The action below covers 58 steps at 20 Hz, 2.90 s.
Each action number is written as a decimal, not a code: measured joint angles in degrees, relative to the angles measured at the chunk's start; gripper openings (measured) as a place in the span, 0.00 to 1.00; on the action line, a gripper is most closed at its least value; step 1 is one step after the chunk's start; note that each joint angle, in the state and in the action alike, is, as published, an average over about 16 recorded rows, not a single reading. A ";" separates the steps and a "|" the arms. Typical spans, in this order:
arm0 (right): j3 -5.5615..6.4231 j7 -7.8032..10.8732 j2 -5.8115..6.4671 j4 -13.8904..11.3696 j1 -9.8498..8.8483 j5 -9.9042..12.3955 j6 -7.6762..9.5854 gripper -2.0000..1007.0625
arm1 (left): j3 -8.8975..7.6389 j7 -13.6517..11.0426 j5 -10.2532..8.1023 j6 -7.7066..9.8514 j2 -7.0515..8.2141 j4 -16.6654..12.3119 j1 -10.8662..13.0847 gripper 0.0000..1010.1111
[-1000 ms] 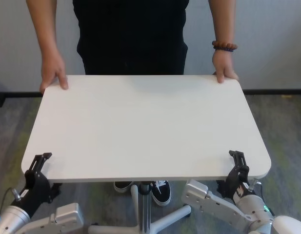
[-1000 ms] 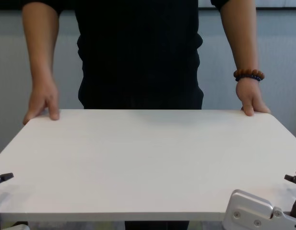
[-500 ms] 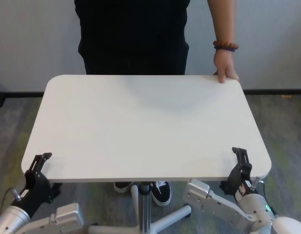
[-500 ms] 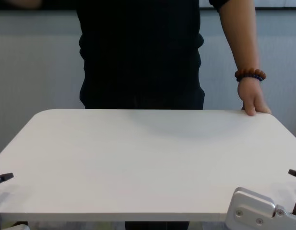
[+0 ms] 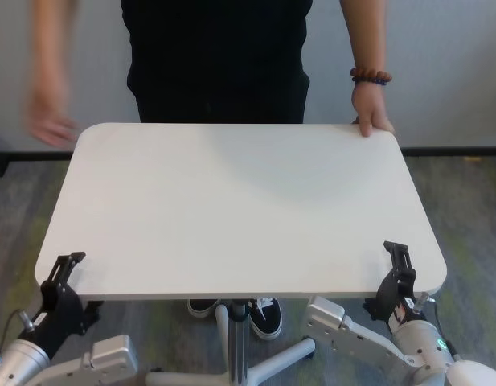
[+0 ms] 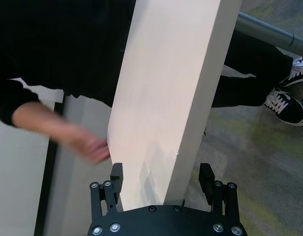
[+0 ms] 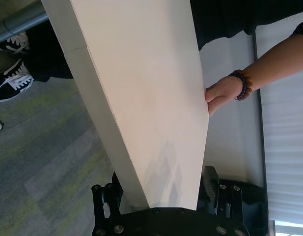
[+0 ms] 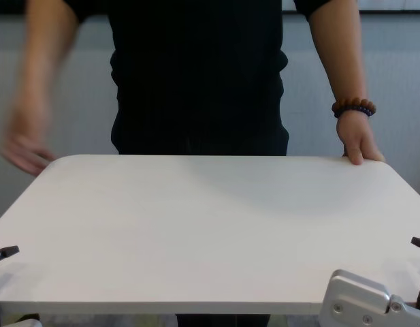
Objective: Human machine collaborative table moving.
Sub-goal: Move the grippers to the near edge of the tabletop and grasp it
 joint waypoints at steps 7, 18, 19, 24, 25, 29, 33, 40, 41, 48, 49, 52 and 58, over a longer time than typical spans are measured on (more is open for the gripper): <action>0.60 0.03 -0.38 0.09 -0.36 -0.46 -0.82 0.99 | 0.00 0.00 0.00 0.00 0.00 0.00 0.00 0.99; 1.11 0.03 -0.61 0.17 -0.62 -0.11 -1.73 0.99 | 0.00 0.00 0.00 0.00 0.00 0.00 0.00 0.99; 1.09 0.03 -0.61 0.17 -0.62 -0.10 -1.71 0.99 | 0.00 0.00 0.00 0.00 0.00 0.00 0.00 0.99; 1.01 0.05 -0.57 0.17 -0.58 -0.10 -1.57 0.99 | 0.00 0.00 0.00 0.00 0.00 0.00 0.00 0.99; 1.00 0.05 -0.56 0.17 -0.58 -0.11 -1.55 0.99 | 0.00 0.00 0.00 0.00 0.00 0.00 0.00 0.99; 0.95 0.07 -0.53 0.17 -0.56 -0.11 -1.48 0.99 | 0.00 0.00 0.00 0.00 0.00 0.00 0.00 0.99; 0.92 0.09 -0.52 0.16 -0.54 -0.12 -1.43 0.99 | 0.00 0.00 0.00 0.00 0.00 0.00 0.00 0.99; 0.88 0.10 -0.49 0.14 -0.52 -0.14 -1.37 0.99 | 0.00 0.00 0.00 0.00 0.00 0.00 0.00 0.99; 0.87 0.10 -0.49 0.13 -0.51 -0.15 -1.36 0.99 | 0.00 0.00 0.00 0.00 0.00 0.00 0.00 0.99; 0.85 0.10 -0.47 0.11 -0.49 -0.16 -1.32 0.99 | 0.00 0.00 0.00 0.00 0.00 0.00 0.00 0.99; 0.84 0.10 -0.46 0.11 -0.49 -0.16 -1.32 0.99 | 0.00 0.00 0.00 0.00 0.00 0.00 0.00 0.99; 0.84 0.10 -0.46 0.10 -0.49 -0.17 -1.31 0.99 | 0.00 0.00 0.00 0.00 0.00 0.00 0.00 0.99; 0.83 0.10 -0.45 0.10 -0.49 -0.17 -1.30 0.95 | 0.00 0.00 0.00 0.00 0.00 0.00 0.00 0.99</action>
